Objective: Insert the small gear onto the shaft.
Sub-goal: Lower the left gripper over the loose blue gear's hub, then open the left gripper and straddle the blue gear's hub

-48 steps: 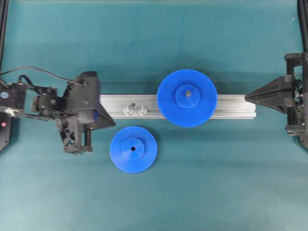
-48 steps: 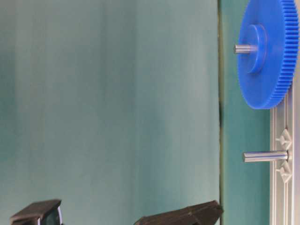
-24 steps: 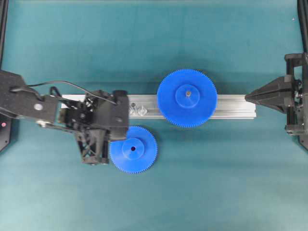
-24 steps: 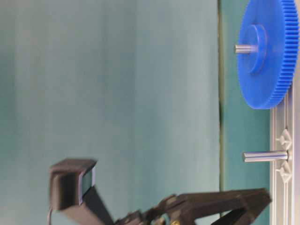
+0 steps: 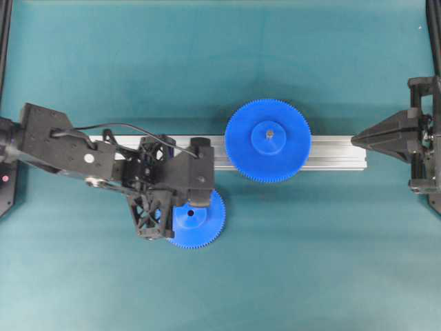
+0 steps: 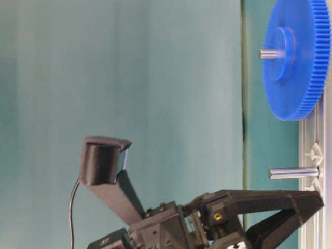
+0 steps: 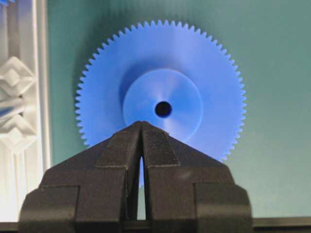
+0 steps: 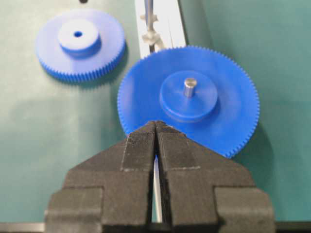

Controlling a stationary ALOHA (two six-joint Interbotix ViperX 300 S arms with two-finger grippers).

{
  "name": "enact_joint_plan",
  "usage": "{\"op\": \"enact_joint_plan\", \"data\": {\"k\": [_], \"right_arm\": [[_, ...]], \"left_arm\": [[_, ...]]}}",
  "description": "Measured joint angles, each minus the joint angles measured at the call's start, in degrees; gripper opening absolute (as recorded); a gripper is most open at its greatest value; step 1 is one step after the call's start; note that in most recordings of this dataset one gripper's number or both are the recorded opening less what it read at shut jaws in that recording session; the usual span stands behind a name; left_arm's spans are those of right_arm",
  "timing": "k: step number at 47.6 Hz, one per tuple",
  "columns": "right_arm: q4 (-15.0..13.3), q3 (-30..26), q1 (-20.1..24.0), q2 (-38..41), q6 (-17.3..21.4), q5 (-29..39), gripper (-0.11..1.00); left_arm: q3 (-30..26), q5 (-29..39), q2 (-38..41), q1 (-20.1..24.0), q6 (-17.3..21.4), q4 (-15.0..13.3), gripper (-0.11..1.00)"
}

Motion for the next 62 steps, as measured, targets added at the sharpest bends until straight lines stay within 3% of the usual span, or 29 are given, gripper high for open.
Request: {"op": "enact_joint_plan", "data": {"k": [9, 29, 62], "right_arm": [[-0.09, 0.26, 0.0, -0.09, 0.0, 0.0, 0.05], [0.0, 0.53, 0.0, -0.26, 0.0, 0.0, 0.05], [0.0, 1.23, 0.0, -1.76, 0.0, 0.0, 0.05]], "left_arm": [[-2.02, 0.97, 2.29, -0.62, 0.0, -0.09, -0.01], [-7.29, 10.02, 6.59, -1.67, -0.09, -0.09, -0.01], [-10.11, 11.07, 9.14, -2.02, -1.93, -0.09, -0.01]]}}
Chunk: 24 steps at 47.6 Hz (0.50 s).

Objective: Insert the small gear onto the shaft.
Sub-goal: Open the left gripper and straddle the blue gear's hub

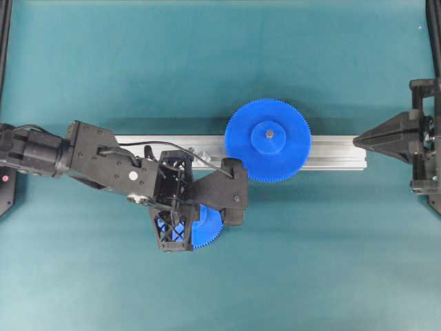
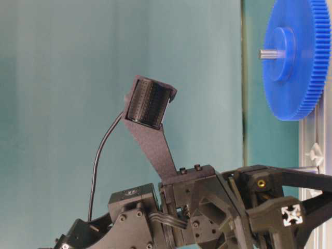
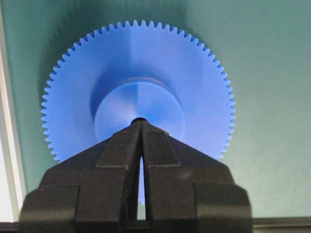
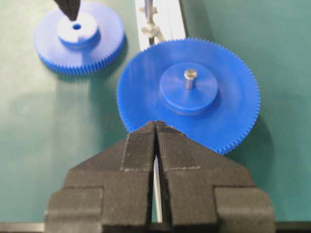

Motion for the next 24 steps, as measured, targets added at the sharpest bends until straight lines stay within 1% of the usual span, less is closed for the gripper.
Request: {"op": "enact_joint_plan", "data": {"k": [24], "right_arm": [[0.0, 0.62, -0.09, -1.05, 0.0, 0.09, 0.05]], "left_arm": [[0.0, 0.18, 0.18, 0.0, 0.18, 0.0, -0.01]]}}
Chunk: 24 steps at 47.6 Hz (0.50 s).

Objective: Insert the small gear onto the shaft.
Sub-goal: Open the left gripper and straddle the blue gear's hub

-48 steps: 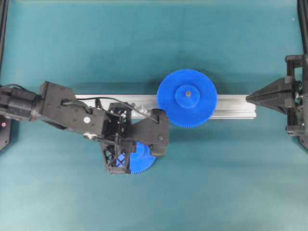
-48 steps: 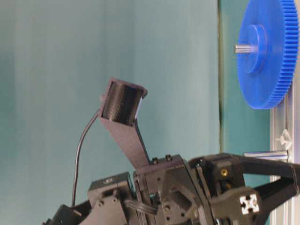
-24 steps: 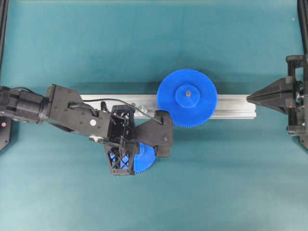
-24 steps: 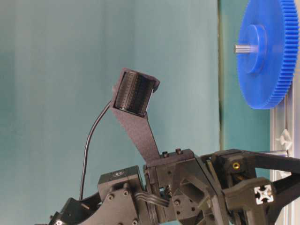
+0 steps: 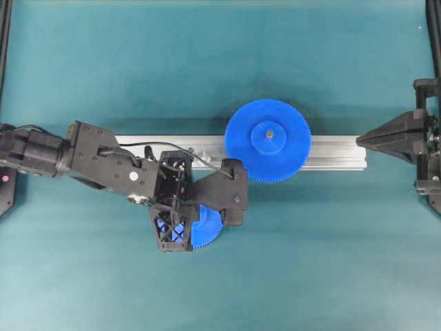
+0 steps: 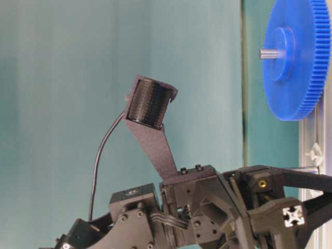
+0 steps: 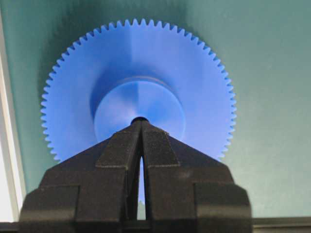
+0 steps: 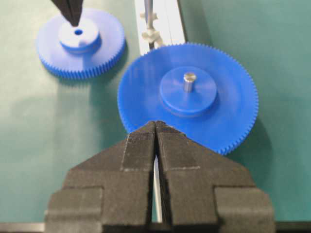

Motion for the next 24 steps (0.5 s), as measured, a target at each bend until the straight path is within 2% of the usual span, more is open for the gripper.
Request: {"op": "enact_joint_plan", "data": {"k": [24], "right_arm": [[0.0, 0.35, 0.09, 0.0, 0.0, 0.18, 0.05]], "left_arm": [[0.09, -0.18, 0.35, 0.0, 2.37, 0.09, 0.0]]}}
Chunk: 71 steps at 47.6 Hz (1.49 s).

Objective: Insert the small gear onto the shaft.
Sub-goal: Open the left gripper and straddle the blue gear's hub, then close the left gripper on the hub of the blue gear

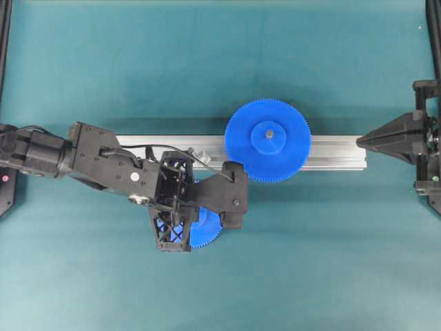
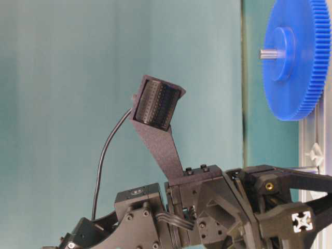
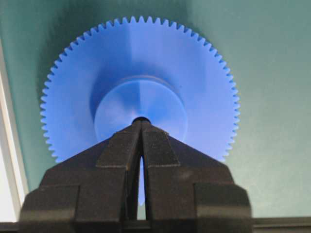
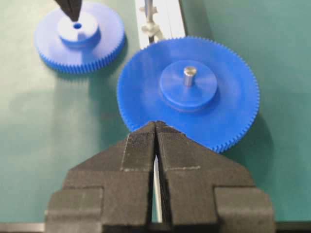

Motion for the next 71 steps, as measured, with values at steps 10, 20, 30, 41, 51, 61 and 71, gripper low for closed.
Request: {"op": "enact_joint_plan", "data": {"k": [10, 20, 30, 41, 51, 61, 71], "right_arm": [[0.0, 0.0, 0.0, 0.0, 0.0, 0.0, 0.05], [0.09, 0.0, 0.0, 0.0, 0.0, 0.18, 0.05], [0.09, 0.0, 0.0, 0.0, 0.0, 0.26, 0.05], [0.09, 0.0, 0.0, 0.0, 0.0, 0.26, 0.05], [0.18, 0.0, -0.09, 0.0, 0.09, 0.18, 0.05], [0.18, 0.09, 0.0, 0.0, 0.97, 0.26, 0.05], [0.18, 0.62, 0.0, 0.0, 1.23, 0.0, 0.05]], "left_arm": [[0.09, -0.53, 0.0, 0.0, 1.93, -0.09, 0.17], [0.62, -0.88, 0.0, 0.0, 0.79, -0.09, 0.74], [0.88, -2.37, 0.0, 0.0, -0.44, 0.0, 0.93], [0.88, -2.72, 0.0, 0.0, -0.7, 0.0, 0.94], [0.88, -2.72, 0.0, -0.09, -1.05, -0.09, 0.94], [0.97, -2.72, 0.79, -0.09, -1.05, -0.09, 0.94], [0.97, -2.64, 1.49, -0.09, -0.97, 0.0, 0.94]]}}
